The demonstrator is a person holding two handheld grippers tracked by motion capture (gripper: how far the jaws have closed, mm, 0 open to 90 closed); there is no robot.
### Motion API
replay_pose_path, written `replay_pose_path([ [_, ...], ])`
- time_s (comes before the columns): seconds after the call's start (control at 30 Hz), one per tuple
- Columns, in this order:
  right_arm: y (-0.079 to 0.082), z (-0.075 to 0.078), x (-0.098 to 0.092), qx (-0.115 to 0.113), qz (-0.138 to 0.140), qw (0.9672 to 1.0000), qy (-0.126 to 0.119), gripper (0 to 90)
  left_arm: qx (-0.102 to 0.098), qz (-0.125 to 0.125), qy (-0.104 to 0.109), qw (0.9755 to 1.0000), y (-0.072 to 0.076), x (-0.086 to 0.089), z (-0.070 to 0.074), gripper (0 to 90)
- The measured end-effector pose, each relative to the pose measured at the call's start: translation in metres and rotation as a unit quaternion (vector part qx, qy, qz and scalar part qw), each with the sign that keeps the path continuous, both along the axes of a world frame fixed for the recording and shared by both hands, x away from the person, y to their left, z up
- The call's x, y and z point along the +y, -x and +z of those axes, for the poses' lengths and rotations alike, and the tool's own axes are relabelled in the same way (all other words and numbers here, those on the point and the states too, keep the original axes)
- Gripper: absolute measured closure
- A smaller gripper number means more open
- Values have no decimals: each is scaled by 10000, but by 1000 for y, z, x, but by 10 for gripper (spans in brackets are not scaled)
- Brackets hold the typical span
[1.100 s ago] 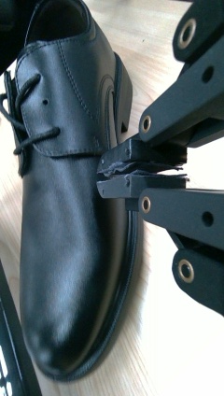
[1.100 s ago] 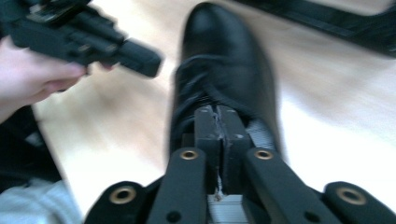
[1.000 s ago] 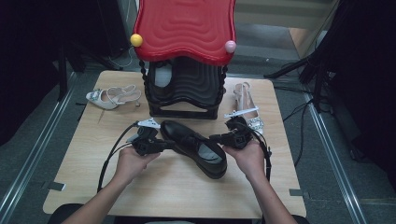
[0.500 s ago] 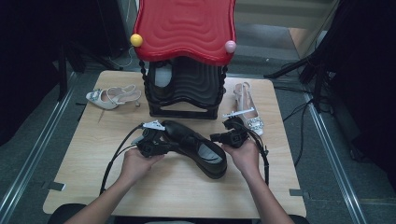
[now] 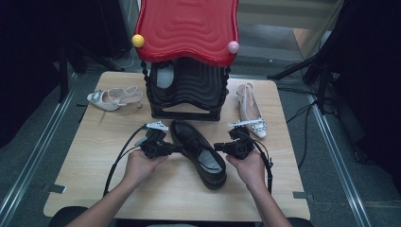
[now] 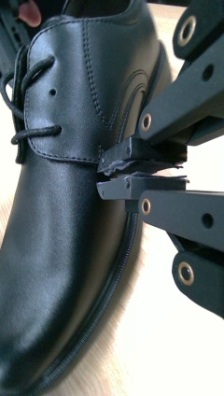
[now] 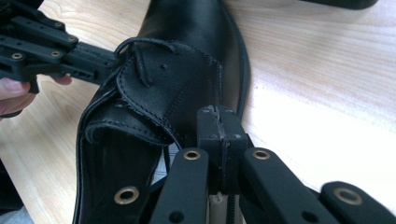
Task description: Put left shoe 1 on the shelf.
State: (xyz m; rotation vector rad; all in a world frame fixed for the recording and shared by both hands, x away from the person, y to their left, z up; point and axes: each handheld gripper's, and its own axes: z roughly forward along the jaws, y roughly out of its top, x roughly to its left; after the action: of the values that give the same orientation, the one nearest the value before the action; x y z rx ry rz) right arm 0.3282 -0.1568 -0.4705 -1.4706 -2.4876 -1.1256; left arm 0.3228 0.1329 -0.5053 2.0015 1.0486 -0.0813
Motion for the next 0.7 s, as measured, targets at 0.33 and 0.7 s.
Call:
replay_pose_path([
  [0.33, 8, -1, -2, 3, -120, 9999, -59, 900, 126, 63, 97, 9999, -11, -6, -3, 845],
  [0.7, 12, 1, -1, 43, -170, 9998, -124, 900, 131, -38, -45, 9999, -26, -16, 1, 836],
])
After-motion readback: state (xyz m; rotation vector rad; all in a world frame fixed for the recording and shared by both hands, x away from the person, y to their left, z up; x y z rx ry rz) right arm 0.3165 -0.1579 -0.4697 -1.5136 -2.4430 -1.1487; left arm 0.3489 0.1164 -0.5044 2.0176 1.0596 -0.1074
